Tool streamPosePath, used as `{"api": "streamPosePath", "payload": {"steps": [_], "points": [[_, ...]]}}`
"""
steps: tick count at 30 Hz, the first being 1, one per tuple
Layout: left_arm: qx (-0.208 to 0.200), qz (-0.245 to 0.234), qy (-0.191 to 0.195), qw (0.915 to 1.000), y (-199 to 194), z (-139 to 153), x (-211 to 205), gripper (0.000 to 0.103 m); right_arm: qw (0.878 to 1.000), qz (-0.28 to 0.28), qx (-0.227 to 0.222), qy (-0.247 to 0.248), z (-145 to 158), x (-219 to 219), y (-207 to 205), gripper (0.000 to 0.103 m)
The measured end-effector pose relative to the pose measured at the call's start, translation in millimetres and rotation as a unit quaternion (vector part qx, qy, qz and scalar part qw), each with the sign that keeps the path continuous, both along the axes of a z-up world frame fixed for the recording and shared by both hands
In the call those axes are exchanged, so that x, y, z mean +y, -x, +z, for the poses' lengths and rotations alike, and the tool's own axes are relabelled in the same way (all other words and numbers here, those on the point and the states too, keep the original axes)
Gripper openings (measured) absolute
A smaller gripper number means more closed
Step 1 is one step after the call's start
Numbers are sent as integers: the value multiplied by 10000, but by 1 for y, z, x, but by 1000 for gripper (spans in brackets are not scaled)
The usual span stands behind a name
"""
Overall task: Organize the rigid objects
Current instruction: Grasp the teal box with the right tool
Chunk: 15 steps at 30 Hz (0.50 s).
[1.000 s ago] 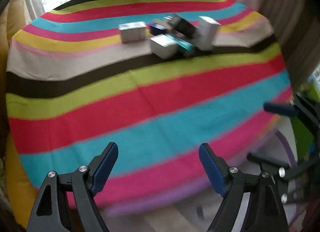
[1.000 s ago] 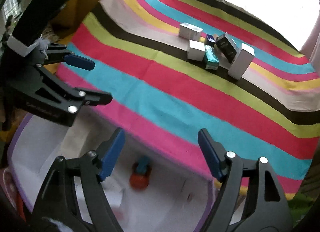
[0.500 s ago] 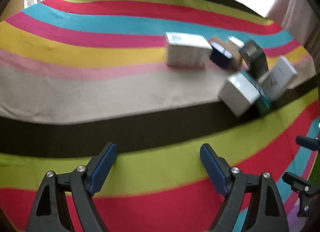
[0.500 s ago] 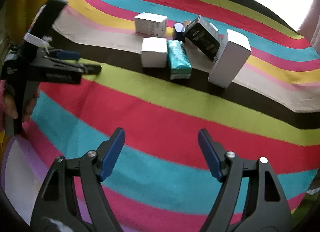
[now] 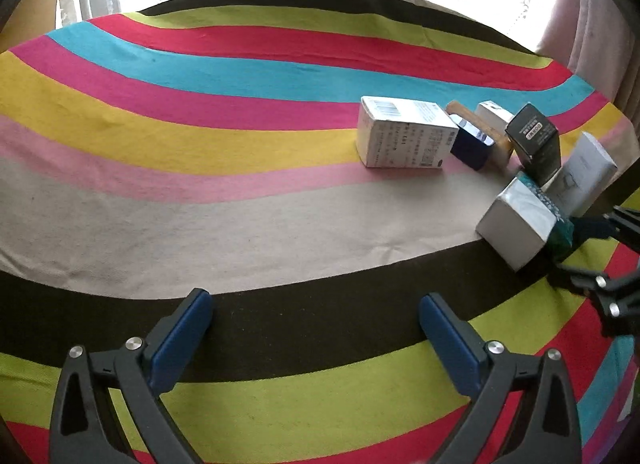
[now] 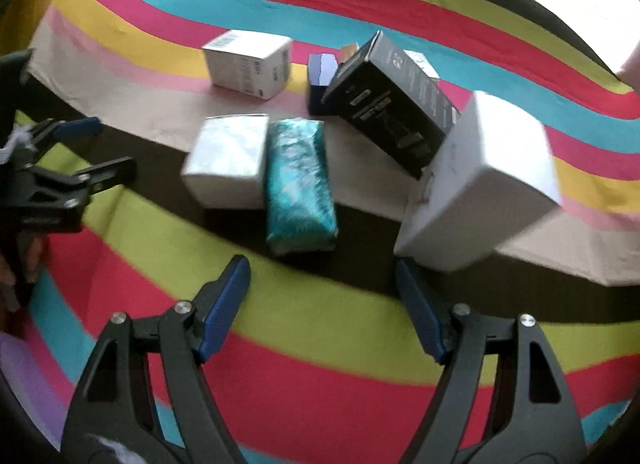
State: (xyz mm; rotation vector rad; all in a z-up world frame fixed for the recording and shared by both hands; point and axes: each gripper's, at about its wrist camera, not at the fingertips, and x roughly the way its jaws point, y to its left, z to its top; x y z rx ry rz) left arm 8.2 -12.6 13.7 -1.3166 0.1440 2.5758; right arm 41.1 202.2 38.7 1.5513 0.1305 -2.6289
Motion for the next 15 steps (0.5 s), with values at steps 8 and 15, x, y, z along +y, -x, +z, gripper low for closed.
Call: {"api": "streamPosePath", "payload": {"steps": [8,15], "points": [[0,37,7,10000,-1,1,8,103,9990,-21,433,142,-3,7,30,79],[0,30,8,10000,0,1,7,103,9958,604,663,189,1,-6,-4,37]]}}
